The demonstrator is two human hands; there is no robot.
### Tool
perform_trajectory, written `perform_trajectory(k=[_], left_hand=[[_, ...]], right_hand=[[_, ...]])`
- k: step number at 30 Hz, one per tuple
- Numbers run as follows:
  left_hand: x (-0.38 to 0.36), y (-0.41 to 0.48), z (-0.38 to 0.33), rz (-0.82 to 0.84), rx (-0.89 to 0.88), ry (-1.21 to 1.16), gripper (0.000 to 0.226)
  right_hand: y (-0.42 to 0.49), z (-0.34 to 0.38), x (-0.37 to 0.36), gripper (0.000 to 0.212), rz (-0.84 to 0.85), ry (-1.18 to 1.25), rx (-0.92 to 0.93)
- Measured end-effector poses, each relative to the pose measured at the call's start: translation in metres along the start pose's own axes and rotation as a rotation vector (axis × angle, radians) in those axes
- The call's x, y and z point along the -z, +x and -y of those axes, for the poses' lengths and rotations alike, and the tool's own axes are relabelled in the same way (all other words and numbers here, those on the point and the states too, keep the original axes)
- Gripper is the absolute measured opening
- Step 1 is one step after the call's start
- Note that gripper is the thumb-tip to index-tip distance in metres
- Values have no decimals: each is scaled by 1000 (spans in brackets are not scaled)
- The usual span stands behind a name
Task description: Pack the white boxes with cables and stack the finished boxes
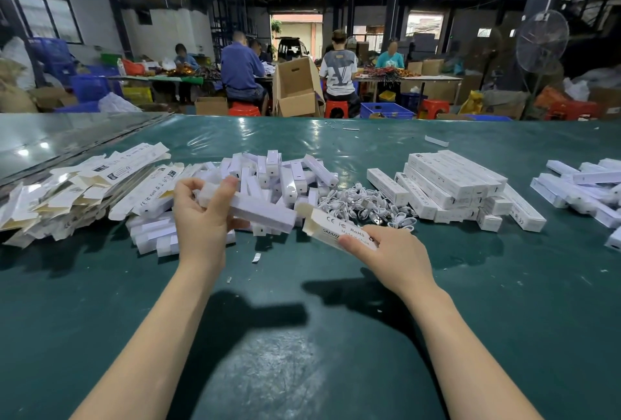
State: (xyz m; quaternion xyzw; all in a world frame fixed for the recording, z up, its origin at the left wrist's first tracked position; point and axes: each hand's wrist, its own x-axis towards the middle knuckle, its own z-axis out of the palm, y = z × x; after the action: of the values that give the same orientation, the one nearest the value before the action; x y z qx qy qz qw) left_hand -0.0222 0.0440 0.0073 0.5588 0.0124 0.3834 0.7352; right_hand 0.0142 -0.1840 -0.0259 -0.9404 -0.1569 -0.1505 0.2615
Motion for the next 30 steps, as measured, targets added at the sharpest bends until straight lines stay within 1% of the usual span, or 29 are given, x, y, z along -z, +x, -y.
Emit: perform_trajectory(k=[2,3,6,9,11,15,18,21,23,26,30], left_hand=[[-5,-4,5,1,42,38,20],[-9,-6,7,3,87,17,18],[-15,-10,11,53,245,-81,27],[-17,-14,16,58,270,-80,28],[-17,-14,17,47,254,-73,27],[-14,-12,17,21,183,7,27],[-12,-11,17,2,161,3,27],[-9,-10,18,24,162,21,28],[-8,-9,18,43,138,78,28],[-6,-9,16,42,53,219,31],[-3,-11,11,17,-52,401,22]], right_hand=[[-1,1,-2,53,26,-4,16],[-1,2,-2,52,28,7,20],[-1,2,-1,56,23,27,24],[0,3,-1,66,36,58,44],[0,4,-1,66,40,78,50],[0,3,0,57,22,132,27],[0,3,0,52,31,169,28],[-1,3,1,55,24,190,22],[-1,3,1,56,28,175,27],[-2,3,-1,57,46,88,46],[-1,5,-4,56,59,16,60]])
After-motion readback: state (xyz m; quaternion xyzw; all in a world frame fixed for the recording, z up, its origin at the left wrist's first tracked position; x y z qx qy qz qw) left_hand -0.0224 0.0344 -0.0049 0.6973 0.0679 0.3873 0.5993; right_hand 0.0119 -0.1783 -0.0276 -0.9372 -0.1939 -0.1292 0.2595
